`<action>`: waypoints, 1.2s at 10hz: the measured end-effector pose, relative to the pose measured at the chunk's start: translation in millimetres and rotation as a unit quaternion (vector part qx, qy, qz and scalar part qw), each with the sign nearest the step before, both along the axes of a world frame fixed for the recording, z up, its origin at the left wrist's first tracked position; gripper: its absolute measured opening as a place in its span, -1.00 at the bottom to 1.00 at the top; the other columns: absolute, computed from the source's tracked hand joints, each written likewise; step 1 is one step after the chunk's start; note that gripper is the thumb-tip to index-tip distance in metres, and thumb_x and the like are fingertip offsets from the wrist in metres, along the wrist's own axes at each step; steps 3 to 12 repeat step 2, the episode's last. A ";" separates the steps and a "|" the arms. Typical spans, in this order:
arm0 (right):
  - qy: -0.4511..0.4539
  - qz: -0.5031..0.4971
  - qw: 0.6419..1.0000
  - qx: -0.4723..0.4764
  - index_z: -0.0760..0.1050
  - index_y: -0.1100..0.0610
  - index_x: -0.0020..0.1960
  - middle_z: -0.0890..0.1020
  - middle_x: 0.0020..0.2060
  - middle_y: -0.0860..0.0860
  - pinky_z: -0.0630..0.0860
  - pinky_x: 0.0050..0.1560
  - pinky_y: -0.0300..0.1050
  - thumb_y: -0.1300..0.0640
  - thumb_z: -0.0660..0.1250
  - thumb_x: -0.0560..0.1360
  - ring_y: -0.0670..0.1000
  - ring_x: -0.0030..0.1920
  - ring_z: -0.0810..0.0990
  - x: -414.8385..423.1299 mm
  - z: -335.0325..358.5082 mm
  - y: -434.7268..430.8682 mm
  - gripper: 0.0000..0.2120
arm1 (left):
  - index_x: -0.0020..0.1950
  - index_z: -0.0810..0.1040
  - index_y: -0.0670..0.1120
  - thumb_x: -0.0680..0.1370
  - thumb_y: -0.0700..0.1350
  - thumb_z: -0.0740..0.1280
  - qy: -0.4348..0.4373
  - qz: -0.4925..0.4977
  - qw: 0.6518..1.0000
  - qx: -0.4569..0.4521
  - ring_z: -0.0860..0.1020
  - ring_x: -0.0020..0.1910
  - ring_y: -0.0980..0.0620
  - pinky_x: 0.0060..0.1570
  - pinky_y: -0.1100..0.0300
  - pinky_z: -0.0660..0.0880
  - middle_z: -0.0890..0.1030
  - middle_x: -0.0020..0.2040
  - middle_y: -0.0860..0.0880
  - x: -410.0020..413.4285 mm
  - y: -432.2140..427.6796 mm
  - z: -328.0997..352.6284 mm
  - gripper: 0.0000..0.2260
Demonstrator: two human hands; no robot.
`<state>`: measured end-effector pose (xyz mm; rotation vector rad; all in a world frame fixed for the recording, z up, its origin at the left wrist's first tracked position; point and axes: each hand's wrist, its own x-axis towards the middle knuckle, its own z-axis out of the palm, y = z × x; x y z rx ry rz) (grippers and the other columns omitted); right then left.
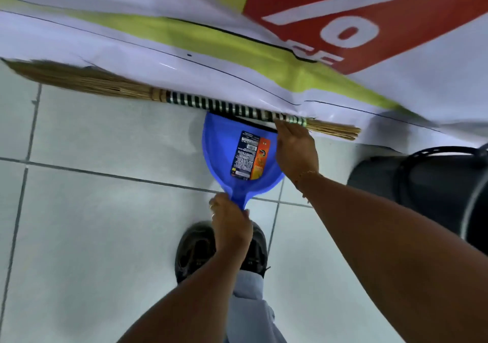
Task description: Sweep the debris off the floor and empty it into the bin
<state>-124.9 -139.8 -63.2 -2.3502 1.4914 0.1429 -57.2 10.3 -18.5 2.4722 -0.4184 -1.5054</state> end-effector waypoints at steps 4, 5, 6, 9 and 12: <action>0.028 -0.010 1.000 0.008 0.51 0.28 0.25 0.65 0.09 0.24 0.53 0.03 0.14 0.36 0.22 0.39 0.33 0.06 0.57 -20.4 35.5 13.2 -0.57 | 0.33 0.34 -0.23 0.51 -0.15 0.33 -0.029 -0.060 0.996 0.066 0.38 0.37 -0.15 0.33 -0.06 0.37 0.37 0.37 -0.17 6.1 -16.4 -6.2 -0.58; 0.028 -0.010 1.000 0.008 0.51 0.28 0.25 0.65 0.09 0.24 0.53 0.03 0.14 0.36 0.22 0.39 0.33 0.06 0.57 -20.4 35.5 13.2 -0.57 | 0.33 0.34 -0.23 0.51 -0.15 0.33 -0.029 -0.060 0.996 0.066 0.38 0.37 -0.15 0.33 -0.06 0.37 0.37 0.37 -0.17 6.1 -16.4 -6.2 -0.58; 0.028 -0.010 1.000 0.008 0.51 0.28 0.25 0.65 0.09 0.24 0.53 0.03 0.14 0.36 0.22 0.39 0.33 0.06 0.57 -20.4 35.5 13.2 -0.57 | 0.33 0.34 -0.23 0.51 -0.15 0.33 -0.029 -0.060 0.996 0.066 0.38 0.37 -0.15 0.33 -0.06 0.37 0.37 0.37 -0.17 6.1 -16.4 -6.2 -0.58; 0.028 -0.010 1.000 0.008 0.51 0.28 0.25 0.65 0.09 0.24 0.53 0.03 0.14 0.36 0.22 0.39 0.33 0.06 0.57 -20.4 35.5 13.2 -0.57 | 0.33 0.34 -0.23 0.51 -0.15 0.33 -0.029 -0.060 0.996 0.066 0.38 0.37 -0.15 0.33 -0.06 0.37 0.37 0.37 -0.17 6.1 -16.4 -6.2 -0.58; 0.028 -0.010 1.000 0.008 0.51 0.28 0.25 0.65 0.09 0.24 0.53 0.03 0.14 0.36 0.22 0.39 0.33 0.06 0.57 -20.4 35.5 13.2 -0.57 | 0.33 0.34 -0.23 0.51 -0.15 0.33 -0.029 -0.060 0.996 0.066 0.38 0.37 -0.15 0.33 -0.06 0.37 0.37 0.37 -0.17 6.1 -16.4 -6.2 -0.58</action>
